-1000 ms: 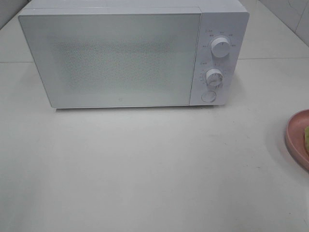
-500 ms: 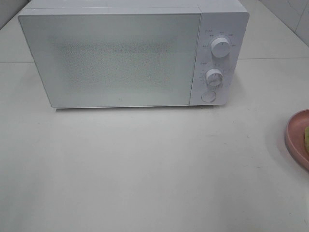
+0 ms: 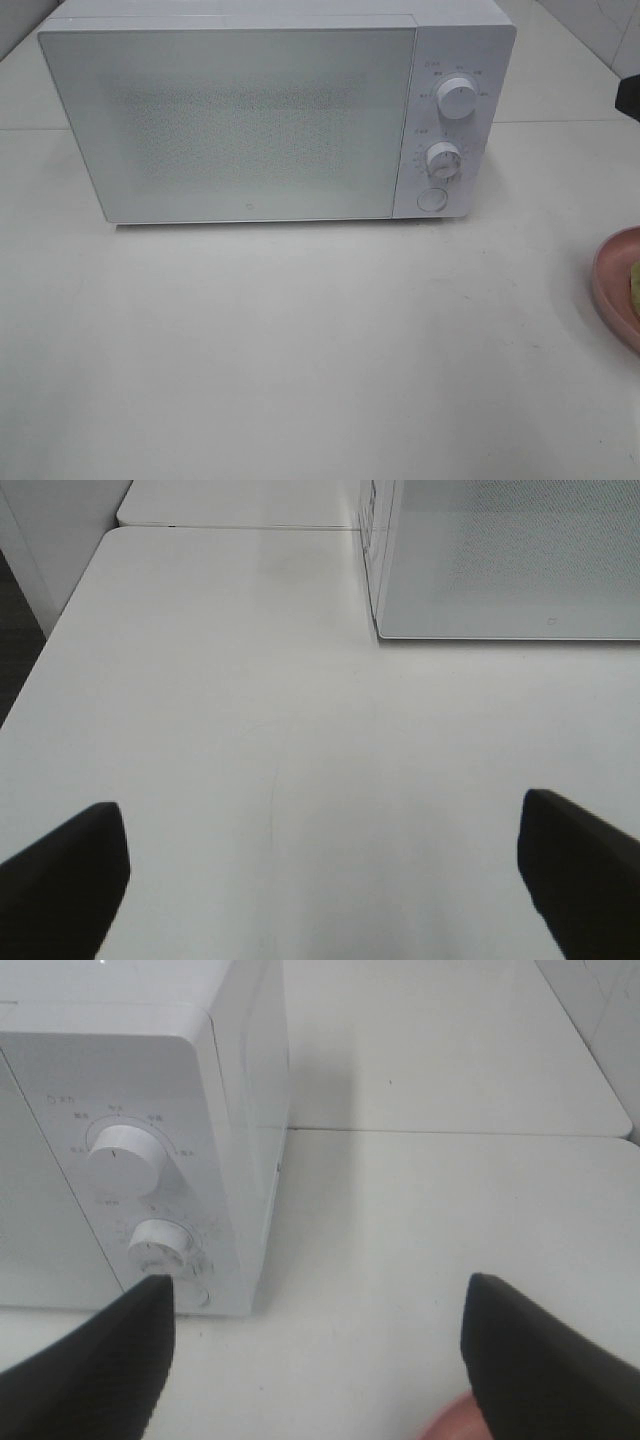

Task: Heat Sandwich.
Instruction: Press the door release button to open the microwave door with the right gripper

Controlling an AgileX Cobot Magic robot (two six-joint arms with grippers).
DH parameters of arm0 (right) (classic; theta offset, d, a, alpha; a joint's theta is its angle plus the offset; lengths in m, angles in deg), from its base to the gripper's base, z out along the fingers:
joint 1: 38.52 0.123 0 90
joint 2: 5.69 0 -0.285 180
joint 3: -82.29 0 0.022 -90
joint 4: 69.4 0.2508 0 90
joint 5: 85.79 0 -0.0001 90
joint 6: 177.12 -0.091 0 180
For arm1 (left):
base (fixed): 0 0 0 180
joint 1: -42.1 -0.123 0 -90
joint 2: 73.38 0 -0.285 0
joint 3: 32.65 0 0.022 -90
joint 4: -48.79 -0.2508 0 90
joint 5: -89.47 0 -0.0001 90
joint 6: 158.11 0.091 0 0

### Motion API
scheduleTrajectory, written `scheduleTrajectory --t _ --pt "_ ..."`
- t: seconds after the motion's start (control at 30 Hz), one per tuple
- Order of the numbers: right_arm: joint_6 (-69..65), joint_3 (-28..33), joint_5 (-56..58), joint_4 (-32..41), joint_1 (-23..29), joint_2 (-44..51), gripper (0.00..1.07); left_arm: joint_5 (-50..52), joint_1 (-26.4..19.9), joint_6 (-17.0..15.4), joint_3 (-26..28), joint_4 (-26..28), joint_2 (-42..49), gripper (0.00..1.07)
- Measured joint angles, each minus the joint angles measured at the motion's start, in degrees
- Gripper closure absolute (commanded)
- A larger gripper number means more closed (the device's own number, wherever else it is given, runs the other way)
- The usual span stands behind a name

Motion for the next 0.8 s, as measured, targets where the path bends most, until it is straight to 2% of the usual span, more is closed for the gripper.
scheduleTrajectory --t 0.2,0.73,0.8 --pt "0.0 6.36 -18.96 -0.17 0.0 -5.84 0.31 0.0 0.0 0.0 0.0 0.0 0.0 0.05" --pt "6.36 17.93 -49.27 6.59 0.0 -18.51 0.31 0.0 0.0 0.0 0.0 0.0 0.0 0.05" --pt "6.42 19.65 -52.37 8.31 1.89 -20.17 0.31 0.0 0.0 0.0 0.0 0.0 0.0 0.05"
